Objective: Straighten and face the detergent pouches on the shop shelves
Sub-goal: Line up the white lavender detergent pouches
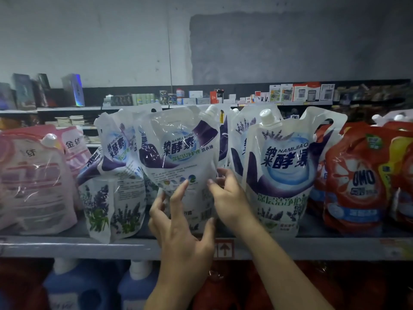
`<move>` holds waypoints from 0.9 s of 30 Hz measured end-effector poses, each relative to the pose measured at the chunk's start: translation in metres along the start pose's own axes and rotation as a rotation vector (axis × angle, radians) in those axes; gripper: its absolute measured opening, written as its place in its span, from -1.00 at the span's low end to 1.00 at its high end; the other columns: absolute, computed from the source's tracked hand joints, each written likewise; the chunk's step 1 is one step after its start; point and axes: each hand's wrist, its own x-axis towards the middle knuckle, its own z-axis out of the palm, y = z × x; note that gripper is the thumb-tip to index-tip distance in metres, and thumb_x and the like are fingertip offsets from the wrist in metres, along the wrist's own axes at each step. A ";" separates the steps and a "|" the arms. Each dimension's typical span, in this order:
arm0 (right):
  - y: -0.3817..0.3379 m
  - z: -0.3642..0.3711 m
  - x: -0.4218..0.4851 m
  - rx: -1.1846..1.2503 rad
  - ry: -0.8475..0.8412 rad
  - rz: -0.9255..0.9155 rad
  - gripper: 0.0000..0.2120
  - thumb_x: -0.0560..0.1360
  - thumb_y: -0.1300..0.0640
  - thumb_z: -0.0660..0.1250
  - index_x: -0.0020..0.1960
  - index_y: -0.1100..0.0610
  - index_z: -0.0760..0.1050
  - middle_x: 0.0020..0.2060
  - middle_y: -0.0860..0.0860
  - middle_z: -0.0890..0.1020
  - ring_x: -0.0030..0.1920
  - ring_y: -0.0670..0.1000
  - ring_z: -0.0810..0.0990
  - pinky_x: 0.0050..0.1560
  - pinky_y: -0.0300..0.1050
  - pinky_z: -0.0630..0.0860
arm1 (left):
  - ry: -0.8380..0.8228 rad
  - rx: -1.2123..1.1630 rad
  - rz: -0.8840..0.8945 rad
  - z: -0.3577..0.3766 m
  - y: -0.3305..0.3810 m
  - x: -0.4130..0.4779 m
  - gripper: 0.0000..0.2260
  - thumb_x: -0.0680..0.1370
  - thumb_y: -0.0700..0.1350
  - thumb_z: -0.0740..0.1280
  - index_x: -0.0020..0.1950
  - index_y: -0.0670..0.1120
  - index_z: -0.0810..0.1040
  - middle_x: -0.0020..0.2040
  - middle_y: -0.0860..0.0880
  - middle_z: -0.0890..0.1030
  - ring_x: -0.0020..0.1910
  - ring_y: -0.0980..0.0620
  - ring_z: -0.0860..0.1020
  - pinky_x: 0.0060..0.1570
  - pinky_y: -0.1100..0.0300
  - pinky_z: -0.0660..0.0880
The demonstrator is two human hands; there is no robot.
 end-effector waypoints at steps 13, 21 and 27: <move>0.014 0.006 0.024 0.395 -0.099 0.074 -0.71 0.55 0.18 0.35 0.25 0.21 0.56 0.13 0.22 0.73 0.17 0.29 0.71 0.24 0.36 0.62 | -0.001 0.057 -0.047 0.022 -0.001 0.024 0.09 0.49 -0.05 0.51 0.66 0.30 -0.28 0.68 -0.14 -0.20 0.67 -0.17 -0.12 0.63 -0.24 -0.04; 0.013 0.002 0.023 0.357 -0.148 0.070 -0.80 0.67 0.26 0.33 0.24 0.27 0.62 0.11 0.25 0.74 0.14 0.32 0.72 0.20 0.28 0.65 | -0.024 0.018 -0.019 0.022 -0.004 0.024 0.12 0.49 -0.05 0.49 0.65 0.27 -0.36 0.68 -0.14 -0.27 0.67 -0.09 -0.23 0.62 -0.13 -0.14; 0.013 0.006 0.021 0.452 -0.165 0.145 -0.75 0.60 0.23 0.42 0.26 0.29 0.64 0.12 0.26 0.74 0.16 0.34 0.72 0.22 0.29 0.64 | -0.064 -0.029 -0.001 0.013 -0.007 0.026 0.13 0.49 -0.01 0.52 0.63 0.32 -0.38 0.70 -0.12 -0.27 0.67 -0.04 -0.24 0.62 -0.17 -0.15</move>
